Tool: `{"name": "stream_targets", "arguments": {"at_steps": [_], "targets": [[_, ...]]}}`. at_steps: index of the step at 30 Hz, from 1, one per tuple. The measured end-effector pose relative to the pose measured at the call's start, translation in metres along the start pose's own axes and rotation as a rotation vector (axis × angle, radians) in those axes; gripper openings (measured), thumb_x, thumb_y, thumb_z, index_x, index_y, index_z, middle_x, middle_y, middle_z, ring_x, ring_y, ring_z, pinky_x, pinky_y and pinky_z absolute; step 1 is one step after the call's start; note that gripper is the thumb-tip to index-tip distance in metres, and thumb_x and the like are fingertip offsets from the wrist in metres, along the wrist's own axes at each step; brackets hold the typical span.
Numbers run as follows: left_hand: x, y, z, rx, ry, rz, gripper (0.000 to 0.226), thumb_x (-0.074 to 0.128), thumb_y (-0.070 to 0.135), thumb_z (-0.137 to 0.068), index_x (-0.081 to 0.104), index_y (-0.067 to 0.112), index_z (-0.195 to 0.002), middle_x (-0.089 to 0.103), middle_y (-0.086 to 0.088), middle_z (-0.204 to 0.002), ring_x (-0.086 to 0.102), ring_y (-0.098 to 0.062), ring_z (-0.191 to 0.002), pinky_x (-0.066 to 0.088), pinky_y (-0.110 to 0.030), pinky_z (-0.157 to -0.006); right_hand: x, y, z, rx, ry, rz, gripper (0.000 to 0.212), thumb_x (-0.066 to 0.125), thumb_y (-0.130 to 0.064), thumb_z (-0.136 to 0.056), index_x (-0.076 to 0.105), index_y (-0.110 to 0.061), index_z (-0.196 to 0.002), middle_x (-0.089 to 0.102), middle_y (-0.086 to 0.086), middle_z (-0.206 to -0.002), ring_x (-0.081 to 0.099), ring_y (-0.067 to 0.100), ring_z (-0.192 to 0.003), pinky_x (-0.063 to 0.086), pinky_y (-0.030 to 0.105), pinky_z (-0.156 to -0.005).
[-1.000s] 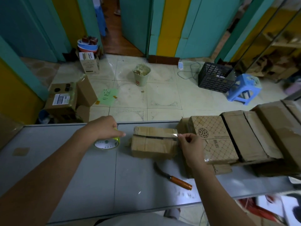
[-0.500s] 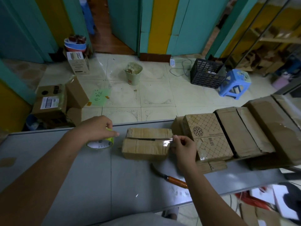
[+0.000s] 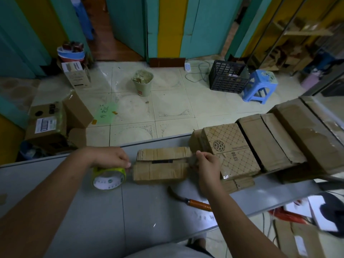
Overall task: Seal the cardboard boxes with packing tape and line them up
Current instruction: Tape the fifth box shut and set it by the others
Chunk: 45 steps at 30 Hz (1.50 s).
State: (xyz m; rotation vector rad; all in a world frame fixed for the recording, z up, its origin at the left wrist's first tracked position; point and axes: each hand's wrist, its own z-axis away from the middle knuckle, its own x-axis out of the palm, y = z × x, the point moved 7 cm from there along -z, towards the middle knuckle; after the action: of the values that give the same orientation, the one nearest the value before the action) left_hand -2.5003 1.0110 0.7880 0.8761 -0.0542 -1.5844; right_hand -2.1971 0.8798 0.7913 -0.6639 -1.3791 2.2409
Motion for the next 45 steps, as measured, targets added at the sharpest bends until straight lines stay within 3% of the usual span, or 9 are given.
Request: {"name": "stream_targets", "arguments": {"at_steps": [4,9,15,18,22,30,36,40,45], "targets": [[-0.006,0.001,-0.002,0.06,-0.002,0.069,0.022,0.059,0.028,-0.109,0.081,0.022,-0.109,0.077,0.004,-0.118,0.068,-0.015,-0.116,0.048,-0.04,-0.112,-0.001,-0.001,0.0,-0.014,-0.014,-0.014,0.034,0.058,-0.025,-0.105,0.067,0.003,-0.088,0.061,0.011,-0.076,0.057,0.026,-0.074,0.048,0.045,-0.072],[-0.01,-0.005,-0.005,0.08,0.019,0.191,0.021,0.063,0.027,-0.108,0.082,0.018,-0.109,0.077,-0.007,-0.12,0.069,-0.027,-0.118,0.049,-0.048,-0.112,-0.003,0.001,0.0,-0.011,-0.002,-0.046,0.028,0.059,-0.024,-0.105,0.066,-0.006,-0.086,0.062,0.008,-0.075,0.06,0.026,-0.078,0.055,0.051,-0.08],[-0.003,-0.005,-0.008,0.084,-0.02,0.322,0.022,0.063,0.025,-0.107,0.076,0.032,-0.123,0.077,0.014,-0.122,0.07,-0.005,-0.116,0.054,-0.019,-0.098,-0.004,0.006,-0.003,0.056,-0.022,-0.125,0.026,0.058,-0.023,-0.106,0.063,-0.014,-0.082,0.062,-0.005,-0.069,0.064,0.019,-0.079,0.061,0.054,-0.089],[-0.001,-0.007,-0.01,0.077,-0.02,0.316,0.025,0.063,0.025,-0.107,0.073,0.03,-0.13,0.075,0.016,-0.124,0.069,0.0,-0.115,0.051,-0.014,-0.095,-0.002,0.005,-0.003,0.064,-0.004,-0.095,0.023,0.057,-0.028,-0.107,0.064,-0.014,-0.09,0.065,0.004,-0.085,0.068,0.028,-0.091,0.064,0.052,-0.085],[-0.004,-0.011,-0.01,0.056,0.02,0.347,0.019,0.066,0.024,-0.106,0.073,0.036,-0.118,0.075,0.016,-0.121,0.07,0.002,-0.11,0.052,-0.011,-0.089,0.005,0.002,-0.001,0.05,0.007,-0.042,0.025,0.055,-0.03,-0.108,0.064,-0.01,-0.096,0.064,0.01,-0.089,0.066,0.028,-0.09,0.06,0.063,-0.089],[-0.011,-0.011,-0.008,0.029,0.06,0.339,0.021,0.066,0.026,-0.105,0.073,0.032,-0.124,0.074,0.01,-0.127,0.07,-0.006,-0.116,0.053,-0.02,-0.101,0.008,0.013,0.003,0.125,0.017,-0.109,0.026,0.054,-0.027,-0.108,0.064,-0.003,-0.108,0.064,0.015,-0.099,0.067,0.037,-0.098,0.059,0.06,-0.093],[-0.01,-0.017,0.002,0.026,0.04,0.316,0.028,0.065,0.026,-0.106,0.071,0.027,-0.134,0.068,0.011,-0.136,0.064,-0.004,-0.125,0.049,-0.02,-0.107,0.019,0.015,0.007,0.148,-0.046,-0.158,0.028,0.05,-0.023,-0.11,0.062,0.002,-0.108,0.067,0.018,-0.1,0.069,0.033,-0.097,0.06,0.052,-0.093],[-0.008,-0.03,0.016,0.024,0.04,0.352,0.026,0.066,0.026,-0.105,0.073,0.029,-0.129,0.067,0.017,-0.135,0.064,0.003,-0.122,0.049,-0.011,-0.099,0.033,0.015,0.013,0.182,-0.114,-0.213,0.024,0.051,-0.023,-0.11,0.059,0.0,-0.11,0.067,0.016,-0.104,0.074,0.027,-0.098,0.065,0.038,-0.08],[-0.003,-0.043,0.027,0.006,0.088,0.381,0.03,0.065,0.024,-0.105,0.07,0.026,-0.135,0.066,0.017,-0.137,0.063,0.003,-0.124,0.048,-0.012,-0.101,0.041,0.013,0.016,0.198,-0.166,-0.204,0.022,0.051,-0.024,-0.11,0.059,-0.003,-0.104,0.068,0.021,-0.109,0.075,0.031,-0.106,0.062,0.052,-0.093]]}}
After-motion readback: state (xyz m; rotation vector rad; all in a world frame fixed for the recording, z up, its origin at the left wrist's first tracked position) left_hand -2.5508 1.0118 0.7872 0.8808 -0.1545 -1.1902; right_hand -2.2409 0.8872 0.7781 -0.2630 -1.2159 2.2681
